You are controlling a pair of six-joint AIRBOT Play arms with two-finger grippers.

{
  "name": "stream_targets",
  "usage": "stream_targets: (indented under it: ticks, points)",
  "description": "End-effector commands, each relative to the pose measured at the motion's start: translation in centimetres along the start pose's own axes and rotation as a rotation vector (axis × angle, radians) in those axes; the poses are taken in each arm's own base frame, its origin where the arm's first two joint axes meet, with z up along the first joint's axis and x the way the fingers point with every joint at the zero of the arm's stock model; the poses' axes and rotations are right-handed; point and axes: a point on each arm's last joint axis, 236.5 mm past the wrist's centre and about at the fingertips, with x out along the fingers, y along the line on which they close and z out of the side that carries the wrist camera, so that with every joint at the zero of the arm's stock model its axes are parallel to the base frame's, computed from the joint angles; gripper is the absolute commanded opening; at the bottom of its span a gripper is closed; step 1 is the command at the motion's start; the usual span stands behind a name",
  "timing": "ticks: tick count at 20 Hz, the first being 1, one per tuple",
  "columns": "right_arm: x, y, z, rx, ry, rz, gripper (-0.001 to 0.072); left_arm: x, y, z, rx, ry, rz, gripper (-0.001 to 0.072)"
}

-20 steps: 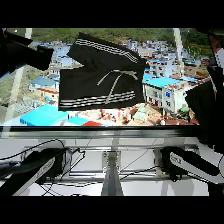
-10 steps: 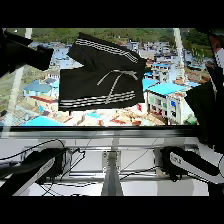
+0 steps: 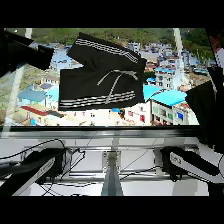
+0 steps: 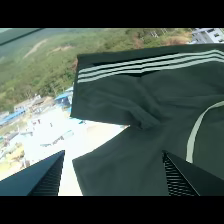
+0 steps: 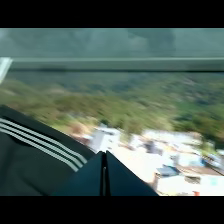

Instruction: Fold the clothes and pants, and hang the long-sleeved shirts on hangers.

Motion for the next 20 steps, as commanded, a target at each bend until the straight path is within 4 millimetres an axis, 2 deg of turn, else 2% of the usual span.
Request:
stream_targets:
  ticks: [1, 2, 4, 5, 6, 7, 9, 11, 12, 14, 16, 17, 18, 19, 20]
  points:
    - [-0.6, -5.7, -3.9, -0.1, 0.173, -0.191, 0.0022, 0.6, -0.4, -0.6, -0.011, 0.027, -0.018, 0.0694]
    - [-0.6, -6.4, -4.1, -0.083, 0.181, -0.201, 0.0021, 0.9, -0.7, -0.8, -0.016, 0.036, -0.028, 0.0694]
    - [-0.4, -6.4, -4.0, -0.068, 0.175, -0.191, 0.002, 1.2, -1.1, -0.9, -0.027, 0.044, -0.047, 0.067]
    - [0.2, -6.5, -4.5, -0.075, 0.192, -0.189, 0.002, 1.2, -1.0, -1.0, -0.023, 0.048, -0.041, 0.0444]
    - [0.8, -6.8, -6.4, -0.108, 0.273, -0.183, 0.0019, 1.2, 0.1, -1.5, 0.008, 0.064, 0.002, 0.0161]
    - [1.4, -7.0, -9.3, -0.156, 0.399, -0.162, 0.0018, 1.1, 1.5, -2.1, 0.05, 0.091, 0.058, 0.0021]
    - [2.8, -6.5, -16.6, -0.107, 0.647, -0.068, 0.0018, 0.8, 3.6, -3.6, 0.073, 0.154, 0.125, 0.0016]
    - [3.5, -3.9, -24.0, -0.02, 0.845, 0.134, 0.0018, 0.2, 5.8, -6.1, 0.028, 0.247, 0.169, 0.0014]
    - [3.5, -2.2, -26.8, 0.027, 0.889, 0.253, 0.0018, -0.4, 7.3, -7.8, -0.006, 0.305, 0.197, 0.0014]
    - [3.0, 1.0, -31.8, 0.164, 0.948, 0.462, 0.0018, -1.9, 10.9, -12.5, -0.118, 0.453, 0.271, 0.0014]
    - [2.9, 2.5, -36.4, 0.301, 0.994, 0.505, 0.0024, -2.6, 12.5, -17.6, -0.282, 0.554, 0.285, 0.0014]
    - [3.2, 2.8, -38.6, 0.343, 1.006, 0.487, 0.0165, -2.3, 12.2, -20.4, -0.398, 0.584, 0.256, 0.0013]
    - [3.6, 3.5, -40.6, 0.392, 1.011, 0.472, 0.0462, -1.6, 11.3, -22.9, -0.513, 0.599, 0.212, 0.0015]
    - [3.8, 4.2, -42.2, 0.434, 1.014, 0.464, 0.0572, -1.1, 10.3, -25.4, -0.6, 0.625, 0.181, 0.0035]
    - [4.1, 4.8, -43.6, 0.464, 1.007, 0.449, 0.0571, -0.8, 9.3, -28.2, -0.668, 0.666, 0.163, 0.0214]
